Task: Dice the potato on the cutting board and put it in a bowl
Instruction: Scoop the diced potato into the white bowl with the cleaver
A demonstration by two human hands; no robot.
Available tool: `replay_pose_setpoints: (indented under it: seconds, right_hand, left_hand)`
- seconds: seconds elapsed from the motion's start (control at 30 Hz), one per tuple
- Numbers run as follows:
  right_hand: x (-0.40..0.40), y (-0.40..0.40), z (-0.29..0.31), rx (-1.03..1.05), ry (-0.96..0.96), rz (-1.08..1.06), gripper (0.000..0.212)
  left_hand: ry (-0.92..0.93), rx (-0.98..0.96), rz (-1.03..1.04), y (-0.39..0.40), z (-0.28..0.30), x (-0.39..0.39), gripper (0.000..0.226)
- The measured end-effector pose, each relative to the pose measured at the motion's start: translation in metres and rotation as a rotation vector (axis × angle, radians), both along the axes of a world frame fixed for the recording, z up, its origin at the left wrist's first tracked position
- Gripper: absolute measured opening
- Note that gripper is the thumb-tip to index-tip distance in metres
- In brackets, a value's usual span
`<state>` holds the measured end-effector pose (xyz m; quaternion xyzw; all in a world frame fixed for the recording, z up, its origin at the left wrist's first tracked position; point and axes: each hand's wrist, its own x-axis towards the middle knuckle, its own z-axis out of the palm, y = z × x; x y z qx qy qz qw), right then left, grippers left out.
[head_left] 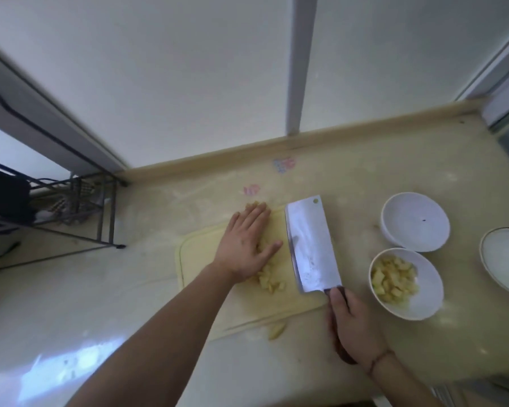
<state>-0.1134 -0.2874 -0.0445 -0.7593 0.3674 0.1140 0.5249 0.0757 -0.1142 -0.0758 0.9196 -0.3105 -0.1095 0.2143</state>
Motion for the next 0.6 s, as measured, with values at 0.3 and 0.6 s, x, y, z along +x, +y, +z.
replay_pose_setpoints:
  seconds: [0.3, 0.6]
  right_hand:
    - [0.002, 0.002, 0.009, 0.012, 0.074, 0.142, 0.028]
    - [0.016, 0.016, 0.014, 0.021, 0.214, 0.294, 0.027]
  left_hand:
    - [-0.119, -0.306, -0.120, 0.019, -0.009, -0.019, 0.057]
    - [-0.173, -0.251, 0.069, 0.006, -0.018, -0.044, 0.073]
